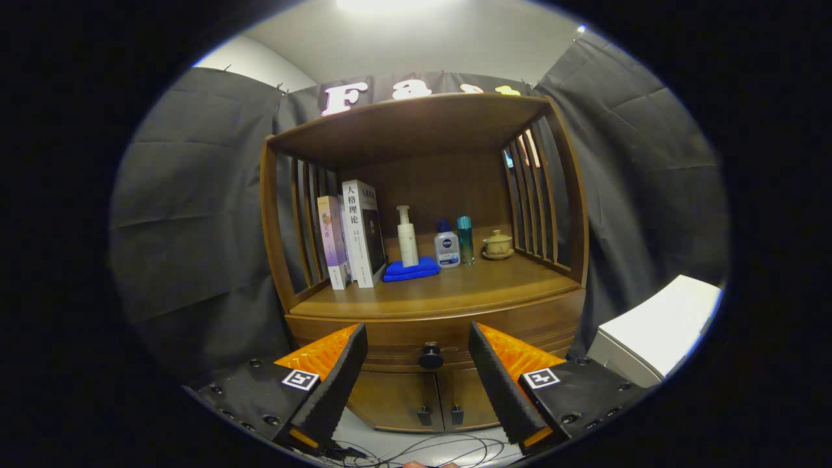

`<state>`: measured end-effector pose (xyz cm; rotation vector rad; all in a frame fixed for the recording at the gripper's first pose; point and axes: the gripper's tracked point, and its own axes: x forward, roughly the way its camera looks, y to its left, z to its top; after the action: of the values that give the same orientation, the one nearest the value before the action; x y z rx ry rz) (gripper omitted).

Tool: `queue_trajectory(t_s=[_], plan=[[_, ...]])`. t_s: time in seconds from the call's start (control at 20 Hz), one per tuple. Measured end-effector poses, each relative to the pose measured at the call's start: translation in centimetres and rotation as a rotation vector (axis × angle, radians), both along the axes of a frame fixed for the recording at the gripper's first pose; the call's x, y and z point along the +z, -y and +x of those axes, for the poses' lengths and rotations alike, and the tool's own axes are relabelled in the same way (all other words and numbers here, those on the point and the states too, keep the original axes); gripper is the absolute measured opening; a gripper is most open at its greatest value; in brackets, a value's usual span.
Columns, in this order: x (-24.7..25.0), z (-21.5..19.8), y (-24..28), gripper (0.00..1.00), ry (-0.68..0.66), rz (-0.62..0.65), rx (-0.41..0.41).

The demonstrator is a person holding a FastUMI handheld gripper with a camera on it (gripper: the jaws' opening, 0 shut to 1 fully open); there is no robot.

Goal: Pull open the drawer, take out the items inside it, and place them on the countertop above the cabinet.

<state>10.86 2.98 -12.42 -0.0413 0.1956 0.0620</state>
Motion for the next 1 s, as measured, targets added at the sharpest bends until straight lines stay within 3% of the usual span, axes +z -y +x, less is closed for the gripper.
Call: queue_trajectory(t_s=[0.25, 0.65, 1.0], plan=[[-2.7, 3.1, -0.1, 0.98, -0.030, 0.019, 0.007], [-9.2, 8.0, 1.6, 0.98, -0.106, -0.041, -0.050], [-13.8, 9.7, 2.6, 0.98, -0.184, -0.065, -0.070]])
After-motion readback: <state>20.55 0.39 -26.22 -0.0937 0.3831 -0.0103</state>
